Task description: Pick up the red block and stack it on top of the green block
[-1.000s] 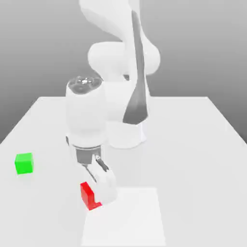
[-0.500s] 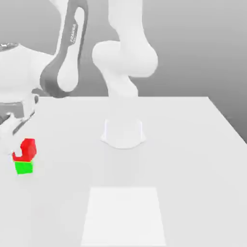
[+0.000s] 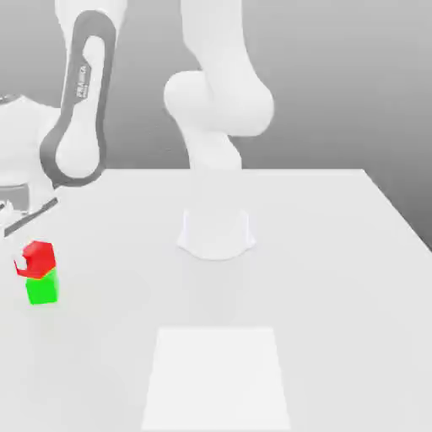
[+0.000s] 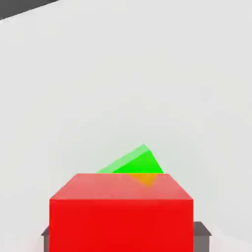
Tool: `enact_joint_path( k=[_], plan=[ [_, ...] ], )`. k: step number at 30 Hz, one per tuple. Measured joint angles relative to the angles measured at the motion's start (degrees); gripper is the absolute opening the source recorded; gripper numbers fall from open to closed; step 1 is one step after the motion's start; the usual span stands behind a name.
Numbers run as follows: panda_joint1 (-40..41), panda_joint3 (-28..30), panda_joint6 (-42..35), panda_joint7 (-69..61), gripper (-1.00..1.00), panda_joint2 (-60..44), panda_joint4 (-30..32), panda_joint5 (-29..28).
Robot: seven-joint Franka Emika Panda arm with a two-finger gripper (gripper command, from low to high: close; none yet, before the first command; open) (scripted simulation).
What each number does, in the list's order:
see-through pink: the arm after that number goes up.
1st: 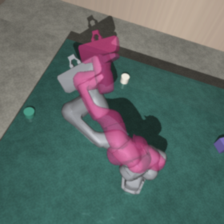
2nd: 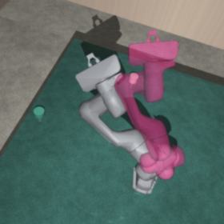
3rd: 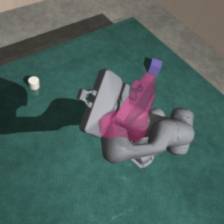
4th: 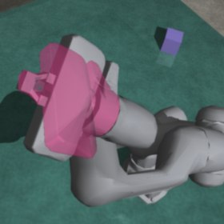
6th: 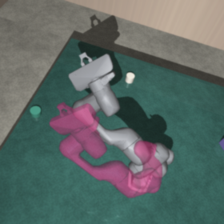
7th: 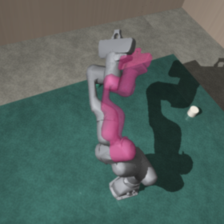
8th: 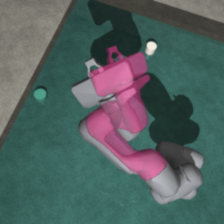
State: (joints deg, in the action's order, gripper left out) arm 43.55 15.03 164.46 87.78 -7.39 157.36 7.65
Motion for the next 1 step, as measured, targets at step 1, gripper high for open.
enact_joint_path(
  k=[1],
  plan=[
    [0.0, 0.0, 0.0, 0.0, 1.0, 0.0, 0.0, 0.0]
  ],
)
